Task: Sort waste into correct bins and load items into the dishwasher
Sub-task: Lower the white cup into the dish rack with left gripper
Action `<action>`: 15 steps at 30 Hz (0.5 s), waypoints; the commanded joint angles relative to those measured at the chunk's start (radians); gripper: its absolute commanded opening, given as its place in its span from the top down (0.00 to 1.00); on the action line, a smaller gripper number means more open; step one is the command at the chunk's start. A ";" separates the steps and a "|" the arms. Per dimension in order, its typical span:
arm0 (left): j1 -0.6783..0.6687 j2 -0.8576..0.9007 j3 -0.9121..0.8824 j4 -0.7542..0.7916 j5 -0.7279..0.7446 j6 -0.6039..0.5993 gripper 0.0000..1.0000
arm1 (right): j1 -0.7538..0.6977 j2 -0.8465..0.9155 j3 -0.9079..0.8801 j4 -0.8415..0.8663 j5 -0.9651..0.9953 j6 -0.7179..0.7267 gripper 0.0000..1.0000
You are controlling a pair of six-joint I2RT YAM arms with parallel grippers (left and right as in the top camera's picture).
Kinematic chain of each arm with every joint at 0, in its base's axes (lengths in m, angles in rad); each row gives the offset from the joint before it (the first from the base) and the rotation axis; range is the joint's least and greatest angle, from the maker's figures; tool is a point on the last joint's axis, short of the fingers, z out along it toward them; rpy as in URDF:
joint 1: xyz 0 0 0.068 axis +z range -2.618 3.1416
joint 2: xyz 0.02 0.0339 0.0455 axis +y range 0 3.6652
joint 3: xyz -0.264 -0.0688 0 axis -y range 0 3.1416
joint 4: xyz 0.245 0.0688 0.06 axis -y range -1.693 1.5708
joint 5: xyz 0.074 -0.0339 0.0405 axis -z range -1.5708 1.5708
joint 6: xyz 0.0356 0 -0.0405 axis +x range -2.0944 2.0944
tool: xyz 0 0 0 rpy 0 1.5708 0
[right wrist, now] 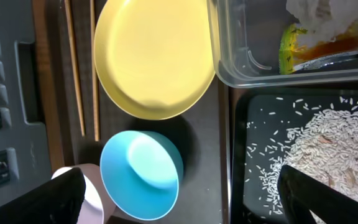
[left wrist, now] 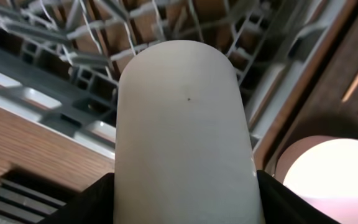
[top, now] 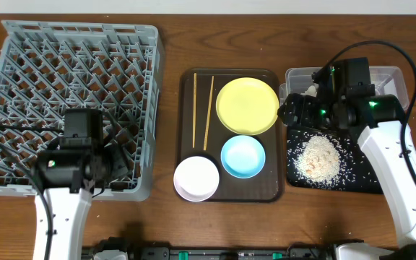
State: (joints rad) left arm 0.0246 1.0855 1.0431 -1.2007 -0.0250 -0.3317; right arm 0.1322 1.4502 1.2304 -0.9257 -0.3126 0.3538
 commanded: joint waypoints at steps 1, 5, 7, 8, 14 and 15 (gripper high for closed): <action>0.005 0.028 -0.013 0.004 0.062 0.013 0.32 | 0.011 -0.002 0.005 -0.007 0.017 -0.019 0.03; 0.005 0.031 -0.007 0.016 0.146 0.005 0.21 | 0.011 -0.002 0.005 -0.010 0.017 -0.019 0.03; 0.005 0.031 0.008 0.015 0.145 -0.005 0.16 | 0.011 -0.002 0.005 -0.011 0.017 -0.019 0.03; 0.005 0.031 0.017 0.015 0.145 -0.005 0.13 | 0.011 -0.002 0.005 -0.011 0.017 -0.019 0.03; 0.005 0.031 0.105 -0.006 0.153 -0.005 0.13 | 0.011 -0.002 0.005 -0.017 0.017 -0.019 0.02; 0.005 0.031 0.129 -0.018 0.152 -0.005 0.13 | 0.011 -0.002 0.005 -0.017 0.017 -0.019 0.02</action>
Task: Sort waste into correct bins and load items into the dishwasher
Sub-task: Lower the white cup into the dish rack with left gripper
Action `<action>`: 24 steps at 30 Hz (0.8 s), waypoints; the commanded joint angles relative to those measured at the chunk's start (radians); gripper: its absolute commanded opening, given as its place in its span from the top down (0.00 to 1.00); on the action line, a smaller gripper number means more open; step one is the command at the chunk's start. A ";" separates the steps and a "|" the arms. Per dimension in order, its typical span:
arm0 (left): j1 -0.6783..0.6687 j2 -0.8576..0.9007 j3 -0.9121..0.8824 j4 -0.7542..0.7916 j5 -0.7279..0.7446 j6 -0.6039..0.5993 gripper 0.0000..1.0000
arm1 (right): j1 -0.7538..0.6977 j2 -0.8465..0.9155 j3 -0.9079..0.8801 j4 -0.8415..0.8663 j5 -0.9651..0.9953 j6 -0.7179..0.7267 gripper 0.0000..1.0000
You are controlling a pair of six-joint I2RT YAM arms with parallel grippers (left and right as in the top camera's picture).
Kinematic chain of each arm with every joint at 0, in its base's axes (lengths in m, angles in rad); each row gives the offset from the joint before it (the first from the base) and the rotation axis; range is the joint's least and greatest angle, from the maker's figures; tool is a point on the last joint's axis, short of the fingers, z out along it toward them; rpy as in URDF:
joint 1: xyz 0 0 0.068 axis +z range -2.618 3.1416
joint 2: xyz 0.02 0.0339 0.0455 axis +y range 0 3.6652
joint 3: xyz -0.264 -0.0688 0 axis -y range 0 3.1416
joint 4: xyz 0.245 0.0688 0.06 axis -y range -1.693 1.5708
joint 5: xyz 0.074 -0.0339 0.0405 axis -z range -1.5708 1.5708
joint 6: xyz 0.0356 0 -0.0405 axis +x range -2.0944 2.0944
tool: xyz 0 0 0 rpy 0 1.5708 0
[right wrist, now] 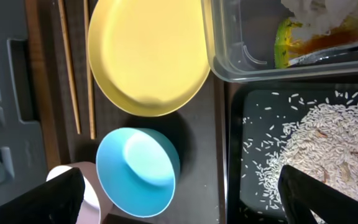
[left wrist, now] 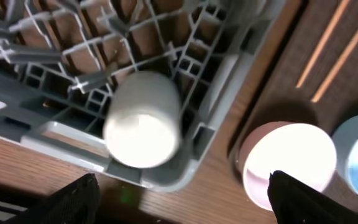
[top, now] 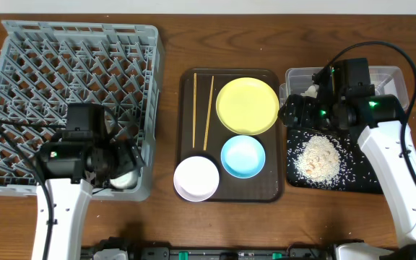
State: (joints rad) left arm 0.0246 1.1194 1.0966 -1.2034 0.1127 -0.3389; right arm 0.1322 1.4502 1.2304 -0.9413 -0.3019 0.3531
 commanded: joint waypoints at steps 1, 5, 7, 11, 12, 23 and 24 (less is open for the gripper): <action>0.005 -0.003 0.098 -0.025 0.014 0.002 0.13 | 0.011 -0.002 0.005 -0.001 0.006 -0.019 0.02; 0.005 -0.003 0.170 -0.054 0.014 0.006 0.43 | 0.011 -0.002 0.005 0.003 0.007 -0.018 0.01; 0.005 -0.003 0.184 -0.053 0.014 0.006 0.60 | 0.011 -0.002 0.005 0.005 0.006 -0.018 0.01; 0.005 -0.003 0.185 -0.054 0.014 0.006 0.80 | 0.011 -0.002 0.005 0.003 0.006 -0.018 0.01; 0.005 -0.003 0.185 -0.054 0.014 0.006 0.81 | 0.011 -0.002 0.005 0.003 0.006 -0.018 0.01; 0.005 -0.003 0.185 -0.054 0.014 0.006 0.92 | 0.011 -0.002 0.005 0.002 0.006 -0.018 0.01; 0.005 -0.003 0.185 -0.054 0.013 0.006 0.92 | 0.011 -0.002 0.005 0.002 0.006 -0.018 0.01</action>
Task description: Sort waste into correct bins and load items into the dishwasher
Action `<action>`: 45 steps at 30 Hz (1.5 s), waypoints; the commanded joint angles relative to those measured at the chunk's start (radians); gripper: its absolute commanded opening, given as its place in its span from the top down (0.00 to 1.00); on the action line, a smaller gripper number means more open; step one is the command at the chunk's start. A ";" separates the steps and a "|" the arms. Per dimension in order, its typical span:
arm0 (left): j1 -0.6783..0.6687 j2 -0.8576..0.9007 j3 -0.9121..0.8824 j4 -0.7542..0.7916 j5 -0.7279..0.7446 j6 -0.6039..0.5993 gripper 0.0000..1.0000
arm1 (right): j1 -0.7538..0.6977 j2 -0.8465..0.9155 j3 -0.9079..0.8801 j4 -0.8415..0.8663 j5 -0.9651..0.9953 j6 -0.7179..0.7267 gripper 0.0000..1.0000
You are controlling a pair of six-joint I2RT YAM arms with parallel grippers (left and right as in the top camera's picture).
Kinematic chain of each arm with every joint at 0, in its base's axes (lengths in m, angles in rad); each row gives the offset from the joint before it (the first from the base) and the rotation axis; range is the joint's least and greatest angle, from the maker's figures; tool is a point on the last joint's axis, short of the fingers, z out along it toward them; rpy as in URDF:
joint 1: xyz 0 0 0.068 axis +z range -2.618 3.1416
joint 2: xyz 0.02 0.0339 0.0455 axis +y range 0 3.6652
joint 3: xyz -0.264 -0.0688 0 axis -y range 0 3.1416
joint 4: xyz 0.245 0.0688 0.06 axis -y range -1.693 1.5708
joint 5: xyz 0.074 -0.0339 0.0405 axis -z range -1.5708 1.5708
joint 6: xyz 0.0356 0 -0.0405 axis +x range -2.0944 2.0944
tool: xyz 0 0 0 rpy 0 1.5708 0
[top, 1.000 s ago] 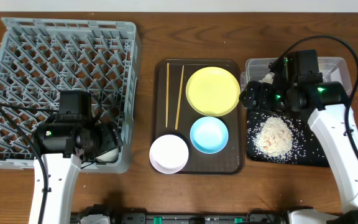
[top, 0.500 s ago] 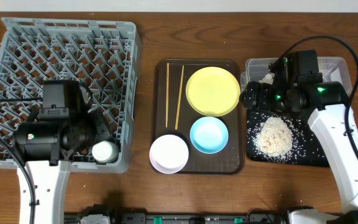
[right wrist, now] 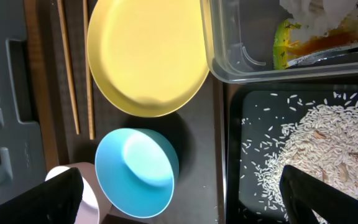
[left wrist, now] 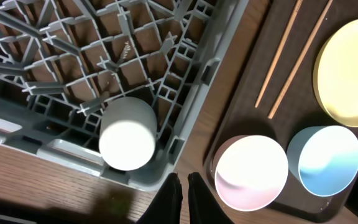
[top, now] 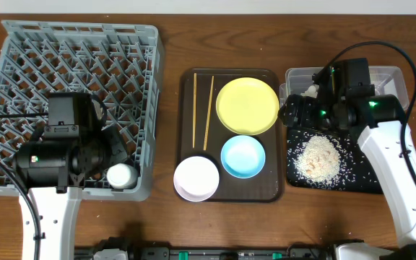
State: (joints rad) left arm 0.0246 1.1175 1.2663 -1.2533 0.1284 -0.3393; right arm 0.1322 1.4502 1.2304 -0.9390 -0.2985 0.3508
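Observation:
A white cup [left wrist: 127, 134] lies in the near right corner of the grey dish rack [top: 20, 43], its round end [top: 120, 175] facing up. My left gripper [left wrist: 183, 175] is shut and empty, above the rack's near edge, right of the cup. On the brown tray [top: 273, 189] are a yellow plate [top: 247, 105], a blue bowl [top: 243, 156], a pale pink bowl [top: 196, 178] and two chopsticks [top: 202, 112]. My right gripper [right wrist: 182, 183] is open and empty, above the tray's right edge, between the blue bowl [right wrist: 137, 171] and the rice.
A clear bin [top: 392, 76] at the back right holds crumpled paper and a wrapper [right wrist: 303, 43]. In front of it a black tray [top: 367, 184] carries a heap of loose rice [top: 316, 157]. Bare wooden table runs along the front edge.
My left gripper was open right above the cup in the rack; now it is shut and sits higher, with more of the rack and tray in view. The right arm has barely moved.
At first my left gripper held the white cup over the rack's near right corner. Then it was open and the cup lay in that corner. Now it is shut, empty and farther above. My right gripper stayed open beside the plate and bins.

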 commanded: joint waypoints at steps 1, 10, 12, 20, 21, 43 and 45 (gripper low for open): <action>0.005 -0.001 0.015 -0.004 -0.005 0.006 0.92 | 0.011 -0.002 0.005 0.000 0.003 -0.016 0.01; -0.005 -0.001 0.015 -0.003 -0.008 0.029 0.92 | 0.011 -0.002 0.005 0.000 0.003 -0.016 0.01; -0.005 -0.001 0.015 -0.003 -0.008 0.029 0.83 | 0.011 -0.002 0.005 0.000 0.003 -0.016 0.01; -0.005 -0.001 0.015 -0.002 -0.008 0.029 0.92 | 0.011 -0.002 0.005 0.000 0.003 -0.016 0.01; -0.005 -0.001 0.015 -0.001 -0.008 0.030 0.92 | 0.011 -0.002 0.005 0.000 0.003 -0.016 0.01; -0.005 -0.001 0.015 0.006 -0.008 0.063 0.92 | 0.011 -0.002 0.005 0.000 0.003 -0.016 0.01; -0.005 -0.001 0.015 0.005 -0.008 0.063 0.92 | 0.011 -0.002 0.005 0.000 0.003 -0.015 0.01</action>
